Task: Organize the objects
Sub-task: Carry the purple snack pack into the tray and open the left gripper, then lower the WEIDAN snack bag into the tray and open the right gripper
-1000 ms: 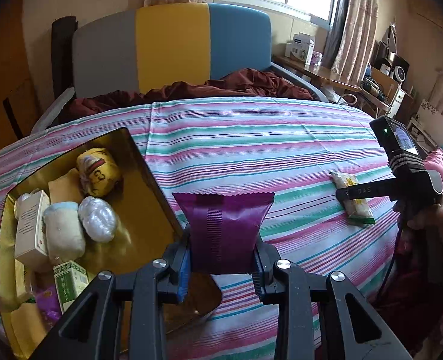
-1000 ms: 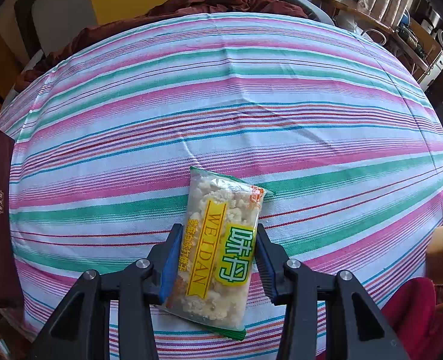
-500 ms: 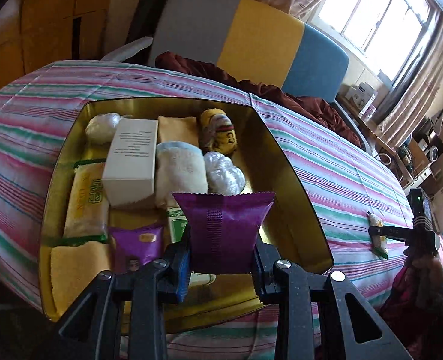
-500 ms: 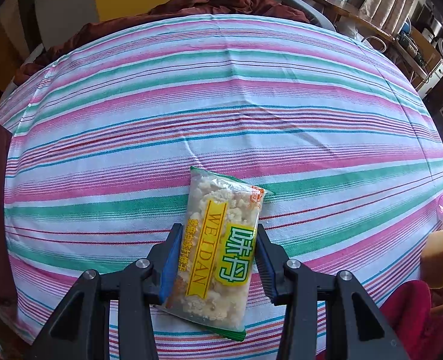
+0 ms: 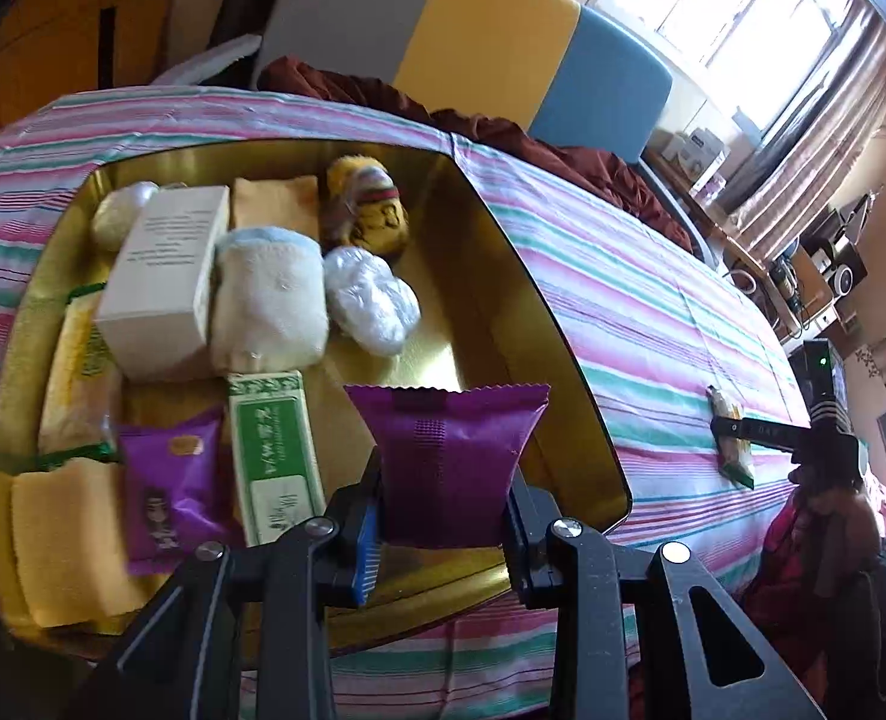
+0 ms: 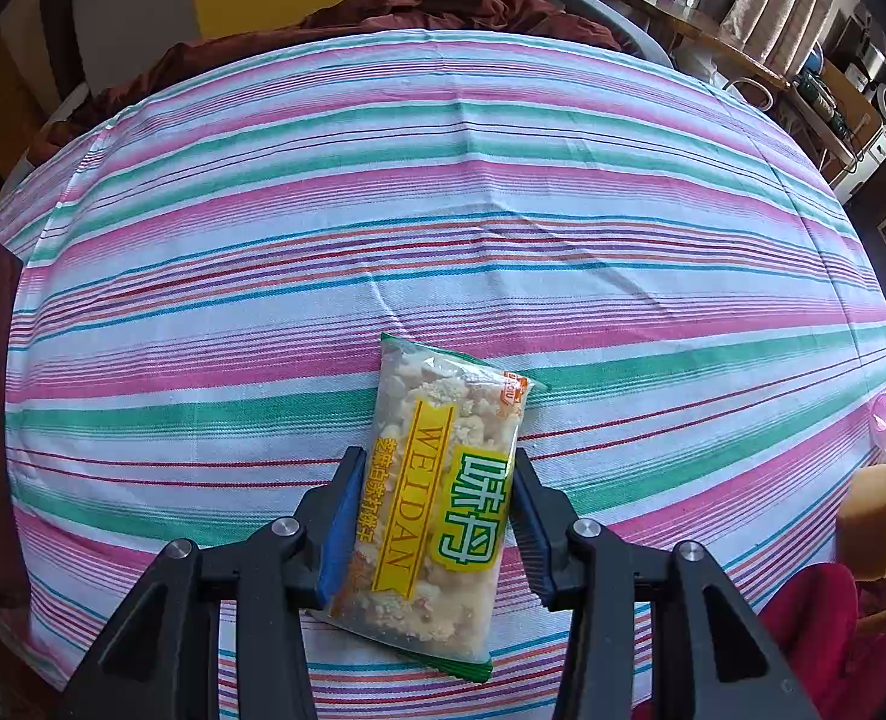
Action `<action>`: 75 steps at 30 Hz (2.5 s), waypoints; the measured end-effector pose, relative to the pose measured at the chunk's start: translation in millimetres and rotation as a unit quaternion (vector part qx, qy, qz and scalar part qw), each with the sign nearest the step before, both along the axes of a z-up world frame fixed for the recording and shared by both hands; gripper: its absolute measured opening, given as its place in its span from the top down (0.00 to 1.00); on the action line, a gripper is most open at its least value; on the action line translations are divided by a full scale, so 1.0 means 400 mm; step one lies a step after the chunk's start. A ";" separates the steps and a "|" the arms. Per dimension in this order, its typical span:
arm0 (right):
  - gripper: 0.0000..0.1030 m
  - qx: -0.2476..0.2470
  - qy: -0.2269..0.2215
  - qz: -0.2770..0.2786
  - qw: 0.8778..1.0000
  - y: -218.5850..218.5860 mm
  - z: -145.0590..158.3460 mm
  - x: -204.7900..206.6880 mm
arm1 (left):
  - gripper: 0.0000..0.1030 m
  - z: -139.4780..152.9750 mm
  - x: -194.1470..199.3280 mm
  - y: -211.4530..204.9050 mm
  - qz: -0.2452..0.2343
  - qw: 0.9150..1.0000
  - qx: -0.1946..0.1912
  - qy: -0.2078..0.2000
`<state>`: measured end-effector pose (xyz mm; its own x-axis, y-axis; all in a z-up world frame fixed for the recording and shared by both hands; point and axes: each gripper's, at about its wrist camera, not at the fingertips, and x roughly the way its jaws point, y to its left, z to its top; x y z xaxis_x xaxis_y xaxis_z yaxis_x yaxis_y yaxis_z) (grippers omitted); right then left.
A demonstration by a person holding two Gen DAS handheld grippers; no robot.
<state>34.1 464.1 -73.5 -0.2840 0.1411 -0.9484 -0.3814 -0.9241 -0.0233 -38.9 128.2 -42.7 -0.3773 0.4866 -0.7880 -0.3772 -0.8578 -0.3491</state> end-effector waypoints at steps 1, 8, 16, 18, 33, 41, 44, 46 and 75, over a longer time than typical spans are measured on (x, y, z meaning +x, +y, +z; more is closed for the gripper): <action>0.55 0.000 0.000 0.000 1.000 0.001 -0.001 -0.001 | 0.68 -0.006 -0.001 0.006 -0.001 1.000 -0.005 -0.002; 0.55 0.002 -0.001 0.001 1.000 0.031 0.033 0.030 | 0.67 -0.043 -0.014 0.032 -0.010 0.999 -0.034 -0.009; 0.55 0.003 -0.001 0.001 1.000 0.023 0.029 0.021 | 0.57 -0.055 -0.008 0.041 -0.011 0.999 -0.051 0.000; 0.55 0.003 -0.001 0.001 1.000 0.023 0.029 0.021 | 0.57 -0.050 -0.004 0.040 -0.009 0.998 -0.054 0.010; 0.56 0.015 -0.001 0.007 1.000 -0.001 0.010 -0.014 | 0.57 -0.009 0.014 0.019 0.012 0.995 -0.074 0.068; 0.56 0.003 0.010 0.033 0.999 -0.049 0.028 0.000 | 0.52 0.010 0.017 -0.027 0.028 0.995 -0.058 0.074; 0.56 -0.003 0.023 0.061 0.998 -0.103 0.047 -0.002 | 0.52 0.018 0.019 -0.053 0.040 0.995 -0.052 0.077; 0.56 -0.013 0.038 0.078 0.996 -0.140 0.060 -0.024 | 0.52 0.026 0.027 -0.076 0.048 0.994 -0.051 0.086; 0.57 -0.020 0.001 0.383 0.923 -0.824 0.008 -0.257 | 0.49 0.016 0.033 -0.253 0.128 0.988 -0.041 0.079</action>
<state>-68.6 134.3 -70.4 -0.2873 -0.1374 -0.9479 0.3853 -0.9226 0.0170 -25.5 27.2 -36.3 -0.6010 0.2976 -0.7418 -0.1895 -0.9547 -0.2294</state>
